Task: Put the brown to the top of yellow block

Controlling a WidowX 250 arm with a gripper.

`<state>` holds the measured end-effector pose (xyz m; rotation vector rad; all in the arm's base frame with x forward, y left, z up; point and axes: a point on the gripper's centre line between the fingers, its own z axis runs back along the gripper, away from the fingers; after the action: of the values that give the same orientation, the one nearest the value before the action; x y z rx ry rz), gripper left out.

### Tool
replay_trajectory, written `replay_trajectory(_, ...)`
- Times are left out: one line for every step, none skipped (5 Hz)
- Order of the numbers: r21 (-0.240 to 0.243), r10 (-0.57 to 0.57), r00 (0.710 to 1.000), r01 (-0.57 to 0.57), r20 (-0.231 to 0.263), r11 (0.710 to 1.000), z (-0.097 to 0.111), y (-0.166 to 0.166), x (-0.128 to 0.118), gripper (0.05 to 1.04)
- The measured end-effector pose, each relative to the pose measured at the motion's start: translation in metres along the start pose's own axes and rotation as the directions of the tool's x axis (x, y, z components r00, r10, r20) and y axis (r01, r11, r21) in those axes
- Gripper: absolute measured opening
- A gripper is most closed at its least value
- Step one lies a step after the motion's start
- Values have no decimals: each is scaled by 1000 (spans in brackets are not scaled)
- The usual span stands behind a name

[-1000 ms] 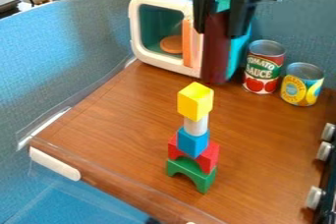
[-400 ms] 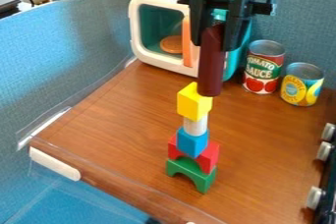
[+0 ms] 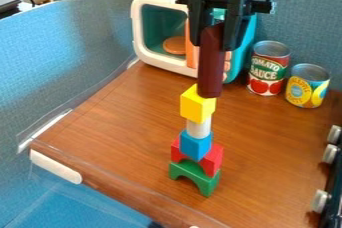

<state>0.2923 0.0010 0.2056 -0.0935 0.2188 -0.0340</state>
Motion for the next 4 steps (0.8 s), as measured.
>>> replay_trajectory(-9, 0, 1000, 0, 0, 1000, 0, 3, -1, 500)
replay_trajectory(-8, 2, 1000, -2, -8, 1000, 0, 3, -3, 500)
replay_trajectory(-9, 6, 1000, -6, -10, 1000, -1, 4, -3, 500)
replay_trajectory(-9, 13, 1000, -13, -16, 1000, 0, 7, -4, 500)
